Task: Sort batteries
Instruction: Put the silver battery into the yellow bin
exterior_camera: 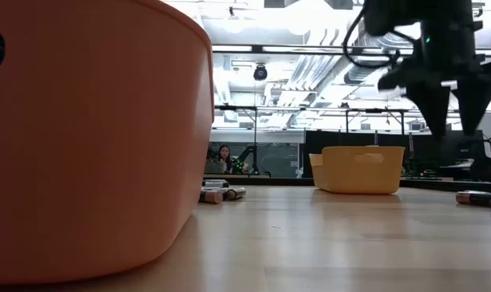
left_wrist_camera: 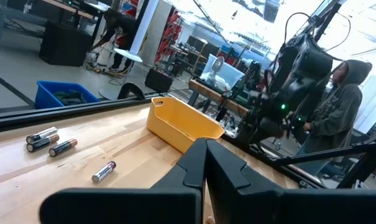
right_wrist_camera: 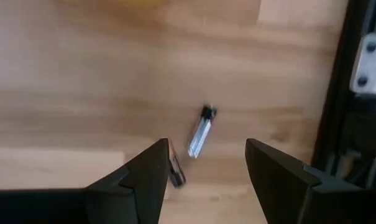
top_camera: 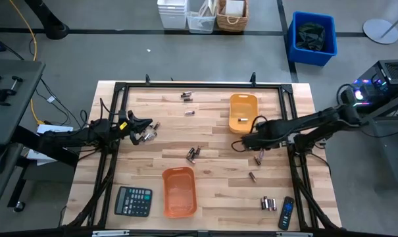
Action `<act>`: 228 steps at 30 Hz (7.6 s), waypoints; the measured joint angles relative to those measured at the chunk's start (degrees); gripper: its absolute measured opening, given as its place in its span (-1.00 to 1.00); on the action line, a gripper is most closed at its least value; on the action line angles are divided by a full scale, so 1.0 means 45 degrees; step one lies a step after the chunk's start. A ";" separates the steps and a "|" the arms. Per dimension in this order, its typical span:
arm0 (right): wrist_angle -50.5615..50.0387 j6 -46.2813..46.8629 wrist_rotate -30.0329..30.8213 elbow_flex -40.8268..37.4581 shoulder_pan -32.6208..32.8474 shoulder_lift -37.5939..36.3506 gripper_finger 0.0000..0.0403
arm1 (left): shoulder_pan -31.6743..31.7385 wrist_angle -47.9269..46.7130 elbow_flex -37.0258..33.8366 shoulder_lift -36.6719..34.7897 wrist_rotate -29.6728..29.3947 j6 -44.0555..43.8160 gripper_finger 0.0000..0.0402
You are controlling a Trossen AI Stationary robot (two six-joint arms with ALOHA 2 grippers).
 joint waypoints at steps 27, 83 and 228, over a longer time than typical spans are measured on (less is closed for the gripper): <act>0.5226 0.2981 -0.0221 -0.4526 0.0194 -0.1159 0.02 | -0.0003 -0.0005 0.0002 0.0000 0.0000 -0.0002 -1.00; 0.5436 -0.7948 0.1624 -0.0445 -0.4366 -0.2408 -0.09 | 0.0002 -0.0005 0.0001 0.0039 0.0000 -0.0002 -1.00; 0.0130 -1.0071 0.2664 0.1726 0.5262 -0.1657 -0.84 | 0.0002 -0.0005 -0.0001 0.0062 0.0001 -0.0001 -1.00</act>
